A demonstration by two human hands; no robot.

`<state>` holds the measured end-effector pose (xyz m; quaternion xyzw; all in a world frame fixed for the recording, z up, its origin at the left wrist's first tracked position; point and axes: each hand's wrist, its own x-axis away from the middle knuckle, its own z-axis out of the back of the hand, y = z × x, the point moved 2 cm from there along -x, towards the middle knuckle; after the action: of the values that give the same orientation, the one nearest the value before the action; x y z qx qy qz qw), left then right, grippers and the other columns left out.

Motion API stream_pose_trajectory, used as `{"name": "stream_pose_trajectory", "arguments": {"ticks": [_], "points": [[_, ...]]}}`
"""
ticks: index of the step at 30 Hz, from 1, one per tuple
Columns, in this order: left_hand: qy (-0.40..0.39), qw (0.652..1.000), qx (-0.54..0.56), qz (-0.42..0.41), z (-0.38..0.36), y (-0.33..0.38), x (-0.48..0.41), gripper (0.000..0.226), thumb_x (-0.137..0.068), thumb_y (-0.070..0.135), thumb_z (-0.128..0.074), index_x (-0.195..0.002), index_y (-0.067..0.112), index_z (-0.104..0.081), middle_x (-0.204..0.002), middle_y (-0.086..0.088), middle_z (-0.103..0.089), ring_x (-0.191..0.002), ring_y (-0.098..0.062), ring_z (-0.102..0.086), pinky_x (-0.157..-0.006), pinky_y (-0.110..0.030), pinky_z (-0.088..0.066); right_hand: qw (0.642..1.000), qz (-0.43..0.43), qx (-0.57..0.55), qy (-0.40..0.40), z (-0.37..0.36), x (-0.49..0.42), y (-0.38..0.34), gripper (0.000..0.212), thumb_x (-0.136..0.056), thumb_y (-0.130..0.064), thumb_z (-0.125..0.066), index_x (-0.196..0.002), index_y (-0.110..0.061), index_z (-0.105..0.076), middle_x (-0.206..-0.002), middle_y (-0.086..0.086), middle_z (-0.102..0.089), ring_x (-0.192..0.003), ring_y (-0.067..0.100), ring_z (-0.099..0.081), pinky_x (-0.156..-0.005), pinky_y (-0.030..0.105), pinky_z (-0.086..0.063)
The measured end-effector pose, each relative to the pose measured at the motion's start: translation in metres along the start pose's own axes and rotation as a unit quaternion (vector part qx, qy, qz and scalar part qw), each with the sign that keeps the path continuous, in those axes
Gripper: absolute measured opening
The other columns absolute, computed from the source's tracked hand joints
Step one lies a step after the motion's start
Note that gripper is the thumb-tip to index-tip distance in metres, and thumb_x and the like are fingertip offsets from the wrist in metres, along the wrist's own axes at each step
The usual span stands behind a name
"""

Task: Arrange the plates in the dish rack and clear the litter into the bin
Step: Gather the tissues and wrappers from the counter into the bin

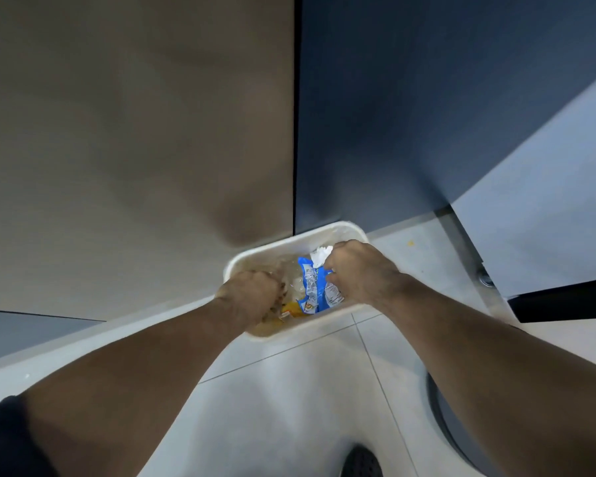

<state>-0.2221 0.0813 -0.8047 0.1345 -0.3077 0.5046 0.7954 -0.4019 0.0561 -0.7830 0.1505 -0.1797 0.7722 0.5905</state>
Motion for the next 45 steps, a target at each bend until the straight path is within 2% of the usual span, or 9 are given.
{"name": "stream_pose_trajectory", "arguments": {"ticks": [3, 7, 10, 13, 18, 25, 35, 42, 45], "points": [[0.001, 0.996, 0.090, 0.015, 0.007, 0.001, 0.009, 0.058, -0.091, 0.006, -0.047, -0.143, 0.014, -0.024, -0.117, -0.012, -0.061, -0.107, -0.032, -0.060, -0.081, -0.038, -0.050, 1.000, 0.028, -0.002, 0.001, 0.019, 0.014, 0.000, 0.011, -0.090, -0.018, -0.057, -0.081, -0.023, -0.059, -0.085, -0.003, -0.052, -0.073, 0.018, -0.051, -0.058, 0.028, -0.040], [0.081, 0.992, 0.093, -0.035, 0.032, -0.008, 0.044, 0.017, -0.097, 0.022, -0.043, -0.106, 0.015, -0.056, -0.107, -0.003, -0.061, -0.095, -0.025, -0.061, -0.071, -0.034, -0.050, 0.998, 0.035, -0.045, 0.030, 0.051, 0.044, -0.004, 0.017, -0.093, -0.019, -0.052, -0.100, -0.021, -0.068, -0.092, -0.003, -0.059, -0.074, 0.017, -0.049, -0.060, 0.027, -0.037], [0.162, 0.975, 0.136, -0.068, 0.068, -0.019, 0.086, 0.036, -0.095, 0.042, -0.029, -0.098, 0.022, -0.058, -0.103, 0.006, -0.060, -0.097, -0.019, -0.057, -0.077, -0.035, -0.050, 0.995, 0.031, -0.086, 0.041, 0.082, 0.075, -0.012, 0.019, -0.094, -0.027, -0.049, -0.100, -0.021, -0.065, -0.103, -0.001, -0.062, -0.077, 0.018, -0.050, -0.065, 0.027, -0.039], [0.249, 0.941, 0.206, -0.099, 0.118, -0.023, 0.137, 0.050, -0.092, 0.051, -0.023, -0.103, 0.024, -0.063, -0.106, 0.009, -0.061, -0.097, -0.016, -0.057, -0.081, -0.033, -0.050, 0.987, 0.016, -0.149, 0.063, 0.126, 0.111, -0.019, 0.028, -0.094, -0.033, -0.051, -0.118, -0.025, -0.061, -0.114, -0.006, -0.062, -0.100, 0.021, -0.057, -0.079, 0.029, -0.046], [0.336, 0.904, 0.232, -0.126, 0.213, -0.025, 0.224, 0.040, -0.096, 0.047, -0.034, -0.108, 0.023, -0.065, -0.111, 0.009, -0.061, -0.105, -0.014, -0.058, -0.086, -0.033, -0.050, 0.977, 0.000, -0.182, 0.109, 0.228, 0.180, -0.024, 0.037, -0.095, -0.037, -0.052, -0.132, -0.030, -0.054, -0.128, -0.011, -0.057, -0.115, 0.015, -0.054, -0.093, 0.028, -0.045], [0.417, 0.867, 0.216, -0.167, 0.332, -0.016, 0.322, 0.033, -0.097, 0.042, -0.042, -0.107, 0.022, -0.066, -0.112, 0.008, -0.063, -0.103, -0.013, -0.061, -0.080, -0.034, -0.053, 0.958, 0.011, -0.215, 0.191, 0.368, 0.264, -0.026, 0.033, -0.095, -0.035, -0.054, -0.126, -0.026, -0.060, -0.129, -0.014, -0.058, -0.119, 0.008, -0.052, -0.101, 0.025, -0.041], [0.509, 0.829, 0.197, -0.125, 0.537, -0.035, 0.425, 0.040, -0.095, 0.050, -0.038, -0.109, 0.025, -0.065, -0.113, 0.013, -0.061, -0.103, -0.008, -0.056, -0.080, -0.032, -0.052, 0.929, 0.027, -0.237, 0.283, 0.567, 0.359, -0.002, 0.028, -0.096, -0.036, -0.055, -0.121, -0.025, -0.060, -0.121, -0.017, -0.057, -0.110, 0.002, -0.050, -0.095, 0.013, -0.035], [0.528, 0.826, 0.184, -0.075, 0.589, -0.060, 0.446, 0.048, -0.093, 0.054, -0.032, -0.112, 0.023, -0.063, -0.112, 0.012, -0.061, -0.104, -0.008, -0.056, -0.088, -0.019, -0.035, 0.929, 0.022, -0.221, 0.297, 0.633, 0.364, -0.018, 0.030, -0.097, -0.037, -0.052, -0.125, -0.027, -0.054, -0.109, -0.022, -0.045, -0.099, 0.003, -0.047, -0.084, 0.016, -0.036], [0.532, 0.824, 0.180, -0.072, 0.596, -0.077, 0.442, 0.047, -0.093, 0.053, -0.034, -0.110, 0.022, -0.064, -0.110, 0.011, -0.063, -0.102, -0.010, -0.057, -0.085, -0.025, -0.044, 0.929, 0.020, -0.200, 0.311, 0.650, 0.349, -0.026, 0.029, -0.097, -0.035, -0.053, -0.125, -0.026, -0.055, -0.107, -0.021, -0.046, -0.098, 0.003, -0.047, -0.082, 0.016, -0.036]]}}
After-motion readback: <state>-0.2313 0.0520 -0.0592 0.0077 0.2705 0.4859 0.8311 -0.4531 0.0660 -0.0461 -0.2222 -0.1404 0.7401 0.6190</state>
